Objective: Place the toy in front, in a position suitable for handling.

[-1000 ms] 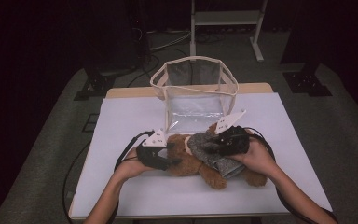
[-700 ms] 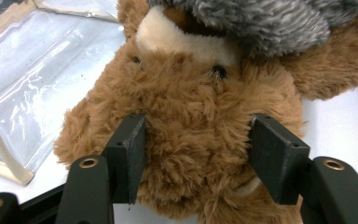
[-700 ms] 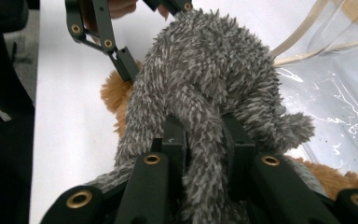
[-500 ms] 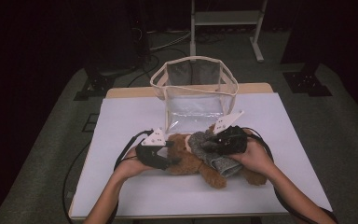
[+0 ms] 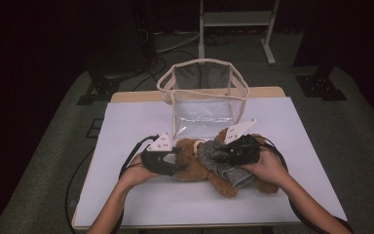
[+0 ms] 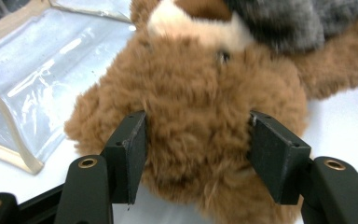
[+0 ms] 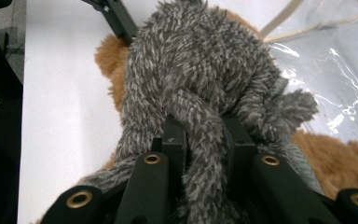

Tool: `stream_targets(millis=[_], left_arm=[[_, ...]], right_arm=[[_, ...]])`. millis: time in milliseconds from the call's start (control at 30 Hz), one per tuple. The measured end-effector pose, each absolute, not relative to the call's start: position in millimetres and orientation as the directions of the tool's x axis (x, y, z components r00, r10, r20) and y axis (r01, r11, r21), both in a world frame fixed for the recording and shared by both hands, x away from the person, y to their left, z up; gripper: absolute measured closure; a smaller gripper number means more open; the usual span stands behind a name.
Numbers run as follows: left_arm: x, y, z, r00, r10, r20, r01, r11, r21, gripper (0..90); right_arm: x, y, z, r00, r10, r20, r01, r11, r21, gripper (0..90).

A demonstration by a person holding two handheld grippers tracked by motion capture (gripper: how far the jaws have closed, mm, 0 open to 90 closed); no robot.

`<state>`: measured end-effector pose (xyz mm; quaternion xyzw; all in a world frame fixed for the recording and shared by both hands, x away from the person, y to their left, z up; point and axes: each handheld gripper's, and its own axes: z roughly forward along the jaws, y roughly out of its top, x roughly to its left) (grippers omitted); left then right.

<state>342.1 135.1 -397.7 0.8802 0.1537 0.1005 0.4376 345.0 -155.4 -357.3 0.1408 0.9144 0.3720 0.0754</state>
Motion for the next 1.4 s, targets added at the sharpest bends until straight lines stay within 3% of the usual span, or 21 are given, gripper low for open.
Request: stream_targets(millis=[433,767,1000,1267,1400], left_arm=[[333.3,128.7,-406.9,0.938,0.343,0.054,0.160,-0.563,0.810,43.1],[324.5,127.7,-408.3,0.944,0.319,0.080,0.129,-0.583,0.802,42.5],[327.6,130.1,-403.2,0.943,0.325,0.077,0.131,-0.572,0.810,36.4],[330.1,136.9,-393.0,0.936,0.342,0.085,0.121,-0.540,0.833,37.4],[334.7,130.5,-390.2,0.942,0.328,0.077,0.122,-0.544,0.830,38.6]], right_arm=[[378.7,-99.6,-322.0,-0.971,0.240,-0.018,0.165,0.718,0.676,74.1],[410.5,-51.3,-342.6,-0.975,0.217,0.053,0.204,0.765,0.611,74.0],[410.0,-78.6,-336.4,-0.964,0.257,0.073,0.240,0.718,0.653,74.2],[378.6,-134.8,-323.4,-0.960,0.274,0.053,0.234,0.685,0.690,74.2],[363.5,-142.4,-326.4,-0.963,0.260,0.071,0.232,0.666,0.709,74.2]])
